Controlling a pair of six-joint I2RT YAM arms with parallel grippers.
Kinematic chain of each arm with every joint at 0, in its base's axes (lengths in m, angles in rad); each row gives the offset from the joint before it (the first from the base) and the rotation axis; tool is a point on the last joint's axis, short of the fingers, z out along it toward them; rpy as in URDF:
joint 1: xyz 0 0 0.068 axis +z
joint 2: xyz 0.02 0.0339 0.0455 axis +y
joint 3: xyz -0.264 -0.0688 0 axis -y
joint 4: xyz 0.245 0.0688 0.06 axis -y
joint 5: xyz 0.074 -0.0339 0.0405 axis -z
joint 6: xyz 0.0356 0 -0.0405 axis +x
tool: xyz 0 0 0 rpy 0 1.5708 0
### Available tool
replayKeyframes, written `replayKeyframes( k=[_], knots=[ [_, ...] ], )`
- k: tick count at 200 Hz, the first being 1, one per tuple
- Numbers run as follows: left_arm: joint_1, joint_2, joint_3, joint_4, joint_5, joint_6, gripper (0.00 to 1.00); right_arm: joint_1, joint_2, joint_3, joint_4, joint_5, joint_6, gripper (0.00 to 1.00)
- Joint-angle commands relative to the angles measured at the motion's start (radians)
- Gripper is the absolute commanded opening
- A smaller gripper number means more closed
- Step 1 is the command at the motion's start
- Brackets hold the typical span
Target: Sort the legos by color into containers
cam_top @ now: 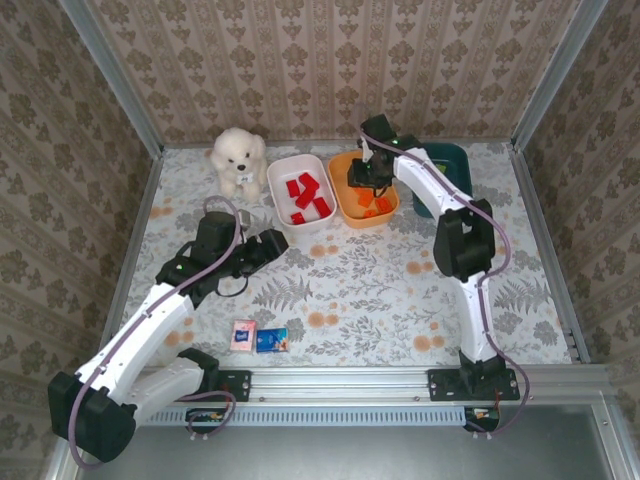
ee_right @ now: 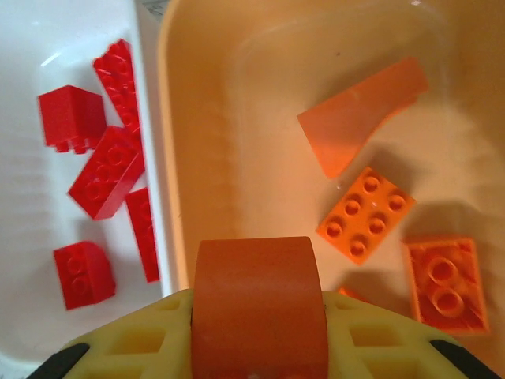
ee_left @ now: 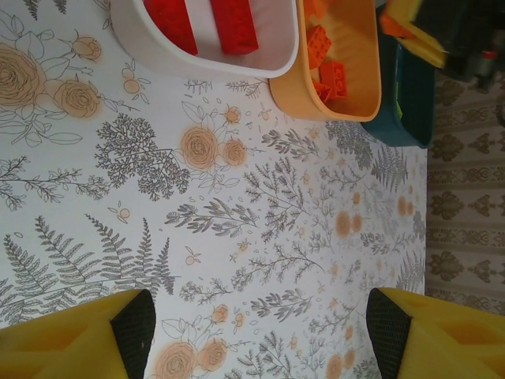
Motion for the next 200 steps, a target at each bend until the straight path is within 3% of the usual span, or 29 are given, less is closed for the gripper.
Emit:
replayKeyframes(
  k=[1, 66, 120, 171, 200],
  knots=[
    [-0.006, -0.029, 0.024, -0.003, -0.007, 0.017, 0.75, -0.006, 0.053, 0.069, -0.047, -0.059, 0.032, 0.31],
    [-0.005, -0.051, 0.027, -0.021, -0.031, 0.015, 0.75, -0.006, 0.168, 0.139, -0.096, -0.078, 0.046, 0.34],
    [-0.005, -0.091, 0.034, -0.02, -0.086, 0.02, 0.75, -0.006, 0.188, 0.182, -0.129, -0.084, 0.043, 0.49],
    [-0.005, -0.117, 0.057, -0.063, -0.108, 0.036, 0.75, -0.006, 0.05, 0.168, -0.134, -0.035, 0.046, 0.56],
    [0.0, -0.145, 0.068, -0.148, -0.093, 0.064, 0.76, -0.001, -0.183, -0.026, -0.03, 0.061, 0.061, 0.56]
  ],
)
